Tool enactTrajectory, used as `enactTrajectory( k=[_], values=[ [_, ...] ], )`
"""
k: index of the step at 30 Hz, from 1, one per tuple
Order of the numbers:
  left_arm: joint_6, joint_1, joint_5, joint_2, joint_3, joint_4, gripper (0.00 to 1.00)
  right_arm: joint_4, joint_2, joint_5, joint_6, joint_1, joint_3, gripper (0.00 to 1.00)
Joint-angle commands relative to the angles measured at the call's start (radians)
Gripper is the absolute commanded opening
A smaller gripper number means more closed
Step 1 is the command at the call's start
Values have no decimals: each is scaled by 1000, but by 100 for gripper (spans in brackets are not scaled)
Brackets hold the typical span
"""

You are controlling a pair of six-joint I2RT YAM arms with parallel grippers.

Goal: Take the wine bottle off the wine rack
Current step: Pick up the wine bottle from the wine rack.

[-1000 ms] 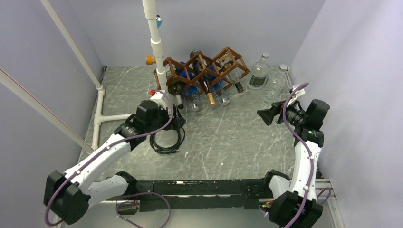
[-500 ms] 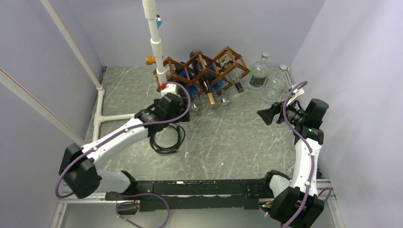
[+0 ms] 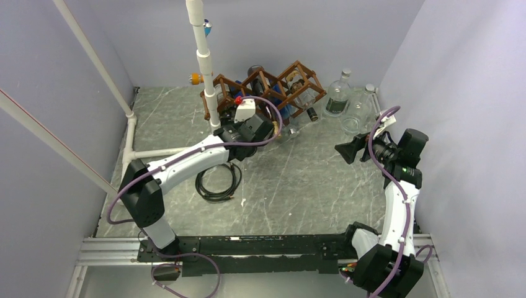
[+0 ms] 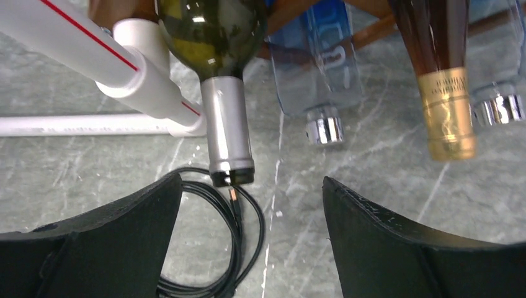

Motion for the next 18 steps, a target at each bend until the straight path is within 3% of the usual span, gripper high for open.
enactTrajectory(
  k=[1, 18],
  values=[
    [-51, 9, -140, 49, 96, -36, 88, 1, -4, -1, -22, 6, 39, 100],
    [-22, 120, -93, 166, 148, 65, 74, -7, -5, 4, -32, 9, 40, 100]
  ],
)
